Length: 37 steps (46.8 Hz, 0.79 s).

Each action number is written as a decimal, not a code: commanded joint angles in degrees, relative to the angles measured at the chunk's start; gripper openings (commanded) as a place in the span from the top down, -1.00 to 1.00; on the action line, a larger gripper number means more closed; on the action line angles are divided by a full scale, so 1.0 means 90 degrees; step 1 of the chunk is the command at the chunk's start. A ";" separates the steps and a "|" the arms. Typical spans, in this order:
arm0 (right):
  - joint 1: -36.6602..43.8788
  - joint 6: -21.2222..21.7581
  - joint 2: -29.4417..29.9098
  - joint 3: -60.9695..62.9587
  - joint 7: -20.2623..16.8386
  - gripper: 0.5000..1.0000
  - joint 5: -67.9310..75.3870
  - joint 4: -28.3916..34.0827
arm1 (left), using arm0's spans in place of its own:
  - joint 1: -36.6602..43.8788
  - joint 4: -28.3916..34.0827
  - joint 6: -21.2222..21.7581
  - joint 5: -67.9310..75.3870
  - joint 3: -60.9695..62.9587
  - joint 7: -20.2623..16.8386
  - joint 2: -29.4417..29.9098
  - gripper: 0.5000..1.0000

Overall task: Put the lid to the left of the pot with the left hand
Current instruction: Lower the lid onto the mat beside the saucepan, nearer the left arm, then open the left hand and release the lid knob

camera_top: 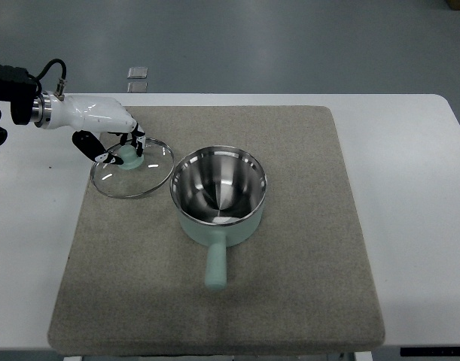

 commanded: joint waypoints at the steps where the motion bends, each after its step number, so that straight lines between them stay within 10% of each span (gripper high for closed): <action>1: 0.0004 -0.0003 0.0000 0.0002 0.0002 -0.69 0.0000 -0.0007 | 0.0009 0.0049 0.0013 0.0016 0.0013 0.0001 -0.0035 1.00; 37: -0.0006 -0.0003 0.0000 0.0002 -0.0007 -0.69 0.0000 0.0003 | 0.0010 0.0498 0.0305 -0.0003 0.0032 0.0001 -0.0133 1.00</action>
